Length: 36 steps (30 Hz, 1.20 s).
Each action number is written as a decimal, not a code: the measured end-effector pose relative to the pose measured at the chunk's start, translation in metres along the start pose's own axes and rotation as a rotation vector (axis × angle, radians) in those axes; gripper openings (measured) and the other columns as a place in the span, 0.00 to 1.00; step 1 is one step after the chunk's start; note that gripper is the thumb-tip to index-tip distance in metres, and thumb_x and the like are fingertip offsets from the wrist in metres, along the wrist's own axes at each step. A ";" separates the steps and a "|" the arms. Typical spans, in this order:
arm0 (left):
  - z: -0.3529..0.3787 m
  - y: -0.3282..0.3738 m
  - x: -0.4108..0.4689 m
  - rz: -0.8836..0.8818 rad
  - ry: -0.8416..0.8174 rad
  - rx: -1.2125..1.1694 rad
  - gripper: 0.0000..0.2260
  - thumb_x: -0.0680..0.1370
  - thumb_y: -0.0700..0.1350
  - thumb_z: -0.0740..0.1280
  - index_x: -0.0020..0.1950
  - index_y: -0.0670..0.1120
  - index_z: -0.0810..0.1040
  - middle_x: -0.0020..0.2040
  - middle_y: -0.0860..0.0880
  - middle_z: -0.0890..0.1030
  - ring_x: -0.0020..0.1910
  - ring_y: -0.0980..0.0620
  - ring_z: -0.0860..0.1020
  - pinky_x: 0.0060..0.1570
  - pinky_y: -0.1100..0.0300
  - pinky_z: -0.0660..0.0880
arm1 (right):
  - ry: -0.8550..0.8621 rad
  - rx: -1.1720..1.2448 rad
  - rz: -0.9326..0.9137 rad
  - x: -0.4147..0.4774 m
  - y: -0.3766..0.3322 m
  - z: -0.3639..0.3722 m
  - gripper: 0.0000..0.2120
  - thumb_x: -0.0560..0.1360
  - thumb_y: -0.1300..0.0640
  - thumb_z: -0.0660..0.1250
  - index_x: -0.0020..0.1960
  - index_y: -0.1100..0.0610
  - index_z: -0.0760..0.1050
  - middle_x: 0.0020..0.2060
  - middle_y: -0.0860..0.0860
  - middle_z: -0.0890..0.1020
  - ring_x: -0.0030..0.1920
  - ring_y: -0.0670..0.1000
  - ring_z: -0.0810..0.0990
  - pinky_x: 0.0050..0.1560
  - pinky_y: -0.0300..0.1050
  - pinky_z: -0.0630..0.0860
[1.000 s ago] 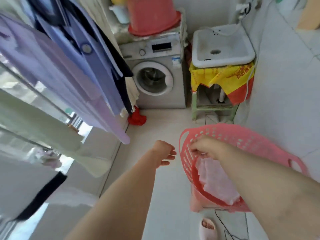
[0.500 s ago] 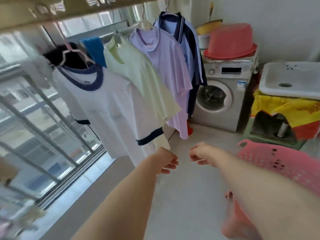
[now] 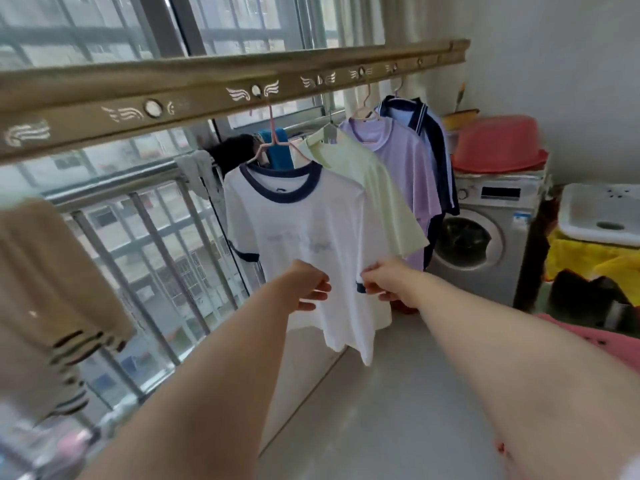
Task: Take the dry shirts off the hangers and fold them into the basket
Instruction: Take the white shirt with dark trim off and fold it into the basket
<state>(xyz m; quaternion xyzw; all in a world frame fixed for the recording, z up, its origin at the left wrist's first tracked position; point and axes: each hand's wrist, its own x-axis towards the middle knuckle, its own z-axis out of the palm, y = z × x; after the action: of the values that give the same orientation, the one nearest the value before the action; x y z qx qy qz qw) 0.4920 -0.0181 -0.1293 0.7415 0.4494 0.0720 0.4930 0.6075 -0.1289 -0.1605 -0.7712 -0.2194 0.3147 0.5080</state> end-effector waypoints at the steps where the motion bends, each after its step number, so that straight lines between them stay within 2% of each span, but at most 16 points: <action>1: -0.006 0.003 -0.002 0.010 0.004 -0.003 0.09 0.81 0.41 0.59 0.50 0.41 0.78 0.40 0.47 0.82 0.36 0.51 0.80 0.49 0.54 0.77 | 0.006 0.003 -0.015 -0.003 -0.007 0.001 0.03 0.77 0.63 0.62 0.49 0.55 0.72 0.35 0.51 0.76 0.33 0.47 0.75 0.31 0.37 0.71; 3: -0.016 0.010 -0.006 0.030 0.017 -0.008 0.08 0.81 0.41 0.59 0.50 0.41 0.77 0.40 0.47 0.82 0.36 0.52 0.80 0.49 0.54 0.77 | 0.032 0.004 -0.045 -0.007 -0.020 0.004 0.04 0.76 0.64 0.62 0.47 0.57 0.73 0.36 0.53 0.76 0.33 0.49 0.75 0.24 0.34 0.72; 4: -0.020 0.013 -0.007 0.038 0.026 -0.013 0.08 0.81 0.41 0.60 0.50 0.41 0.77 0.40 0.48 0.82 0.36 0.52 0.80 0.49 0.54 0.77 | 0.047 -0.006 -0.066 -0.006 -0.026 0.005 0.03 0.76 0.63 0.63 0.46 0.57 0.74 0.37 0.53 0.78 0.34 0.49 0.76 0.24 0.34 0.73; 6: -0.027 0.020 -0.005 0.050 0.043 -0.029 0.07 0.81 0.41 0.59 0.50 0.42 0.77 0.40 0.48 0.81 0.36 0.52 0.79 0.50 0.54 0.77 | 0.094 -0.087 -0.160 -0.001 -0.038 0.006 0.03 0.75 0.60 0.64 0.47 0.57 0.76 0.41 0.53 0.81 0.39 0.49 0.80 0.35 0.40 0.78; 8: -0.034 0.029 -0.001 0.076 0.073 -0.052 0.07 0.81 0.41 0.59 0.50 0.42 0.76 0.40 0.48 0.81 0.37 0.53 0.79 0.49 0.54 0.77 | 0.198 -0.180 -0.316 0.009 -0.057 0.005 0.06 0.75 0.58 0.64 0.49 0.56 0.78 0.44 0.52 0.83 0.44 0.51 0.82 0.48 0.45 0.78; 13: -0.054 0.057 0.019 0.161 0.187 -0.142 0.07 0.81 0.40 0.59 0.50 0.43 0.76 0.42 0.48 0.80 0.37 0.53 0.79 0.40 0.57 0.76 | 0.542 -0.445 -0.626 0.029 -0.118 -0.001 0.12 0.76 0.60 0.61 0.58 0.53 0.76 0.56 0.53 0.78 0.58 0.56 0.74 0.57 0.47 0.71; 15: -0.061 0.071 0.028 0.183 0.233 -0.174 0.07 0.81 0.40 0.58 0.50 0.44 0.76 0.42 0.49 0.80 0.37 0.53 0.79 0.37 0.59 0.76 | 0.538 -0.545 -0.647 0.042 -0.141 -0.003 0.17 0.76 0.60 0.61 0.64 0.52 0.73 0.61 0.54 0.75 0.62 0.56 0.71 0.60 0.48 0.69; 18: -0.071 0.089 0.037 0.201 0.287 -0.220 0.07 0.81 0.41 0.58 0.51 0.45 0.76 0.42 0.49 0.80 0.37 0.54 0.79 0.35 0.60 0.75 | 0.423 -0.580 -0.591 0.065 -0.165 -0.004 0.21 0.77 0.60 0.62 0.69 0.53 0.69 0.65 0.54 0.73 0.65 0.57 0.71 0.62 0.48 0.69; 22: -0.087 0.108 0.046 0.206 0.349 -0.223 0.08 0.81 0.40 0.59 0.54 0.43 0.77 0.45 0.47 0.81 0.37 0.54 0.79 0.33 0.60 0.74 | 0.332 -0.558 -0.548 0.089 -0.182 0.002 0.17 0.77 0.60 0.61 0.66 0.56 0.71 0.62 0.54 0.77 0.61 0.56 0.76 0.55 0.45 0.72; 25: -0.094 0.113 0.051 0.197 0.388 -0.238 0.07 0.81 0.41 0.59 0.53 0.44 0.77 0.45 0.47 0.82 0.38 0.54 0.79 0.39 0.59 0.76 | 0.280 -0.547 -0.510 0.104 -0.184 0.009 0.15 0.78 0.56 0.61 0.64 0.57 0.73 0.59 0.54 0.79 0.57 0.56 0.77 0.51 0.44 0.72; 29: -0.100 0.109 0.060 0.173 0.408 -0.205 0.08 0.81 0.41 0.60 0.55 0.43 0.78 0.50 0.46 0.83 0.42 0.52 0.80 0.41 0.58 0.77 | 0.206 -0.485 -0.490 0.124 -0.181 0.022 0.13 0.80 0.53 0.58 0.58 0.56 0.77 0.48 0.53 0.80 0.46 0.55 0.77 0.44 0.43 0.70; 36: -0.101 0.103 0.070 0.139 0.415 -0.201 0.07 0.81 0.40 0.60 0.54 0.42 0.76 0.48 0.47 0.81 0.41 0.52 0.80 0.46 0.55 0.78 | 0.319 -0.311 -0.623 0.131 -0.172 0.022 0.14 0.81 0.53 0.54 0.55 0.55 0.76 0.45 0.52 0.80 0.43 0.54 0.74 0.43 0.44 0.67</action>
<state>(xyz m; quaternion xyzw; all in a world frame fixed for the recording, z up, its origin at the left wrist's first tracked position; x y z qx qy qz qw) 0.5390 0.0896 -0.0206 0.6871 0.4796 0.3009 0.4553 0.6812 0.0389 -0.0425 -0.7745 -0.4067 -0.0157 0.4842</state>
